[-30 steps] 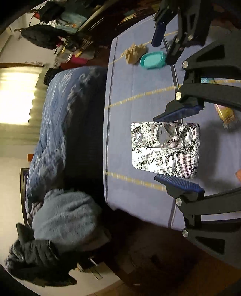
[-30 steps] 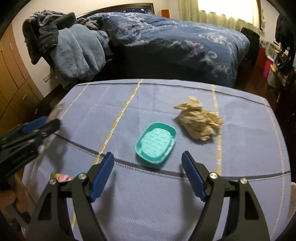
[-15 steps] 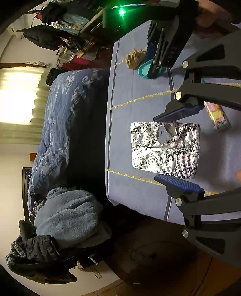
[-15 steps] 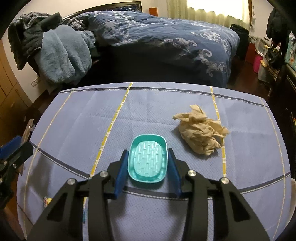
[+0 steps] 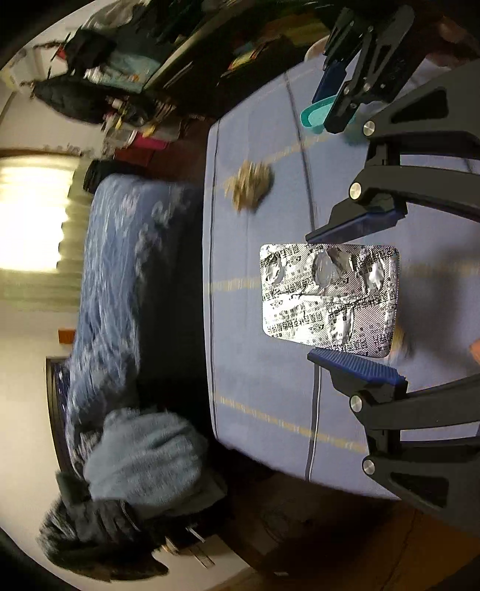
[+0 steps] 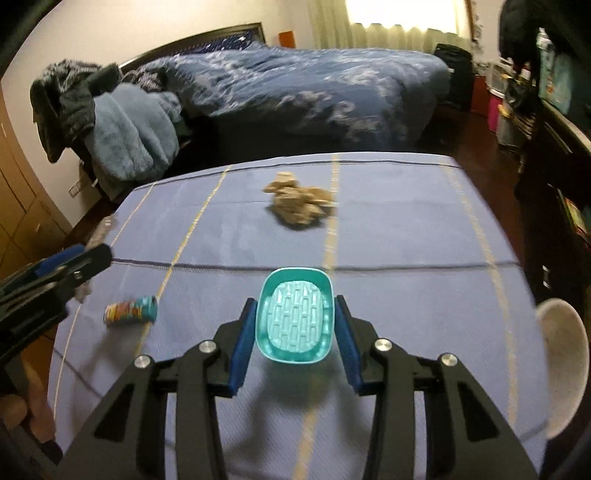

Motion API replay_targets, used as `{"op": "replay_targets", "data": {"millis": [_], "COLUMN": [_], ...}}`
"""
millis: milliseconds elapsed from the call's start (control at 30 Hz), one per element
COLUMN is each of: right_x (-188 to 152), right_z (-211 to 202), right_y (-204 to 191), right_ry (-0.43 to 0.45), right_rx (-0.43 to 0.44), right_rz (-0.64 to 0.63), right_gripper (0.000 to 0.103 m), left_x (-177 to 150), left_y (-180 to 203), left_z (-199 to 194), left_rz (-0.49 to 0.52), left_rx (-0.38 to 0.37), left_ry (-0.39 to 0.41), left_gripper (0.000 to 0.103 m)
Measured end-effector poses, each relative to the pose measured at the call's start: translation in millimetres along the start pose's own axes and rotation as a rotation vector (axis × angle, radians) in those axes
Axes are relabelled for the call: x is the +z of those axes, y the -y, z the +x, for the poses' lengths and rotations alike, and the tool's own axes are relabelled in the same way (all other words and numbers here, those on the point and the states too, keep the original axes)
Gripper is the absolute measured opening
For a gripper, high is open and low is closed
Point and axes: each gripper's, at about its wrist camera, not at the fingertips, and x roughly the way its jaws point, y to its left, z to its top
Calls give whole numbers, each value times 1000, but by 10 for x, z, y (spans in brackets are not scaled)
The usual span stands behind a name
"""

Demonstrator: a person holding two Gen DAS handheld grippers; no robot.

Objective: Collect trash
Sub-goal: 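Carry the foil pack and teal soap dish to the wastebasket and release both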

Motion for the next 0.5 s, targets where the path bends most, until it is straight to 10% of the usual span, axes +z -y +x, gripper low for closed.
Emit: {"op": "replay_targets", "data": {"millis": [500], "right_x": [-791], "right_z": [-1287], "right_y": [1287], "right_ry": [87], "right_rx": [-170], "right_rz": [163], "right_gripper": [42], "left_x": [-86], "left_y": [1882], "left_z": [-304], "left_rz": [187], "left_rx": [-264], "left_ry": [22], "left_gripper": [57]}}
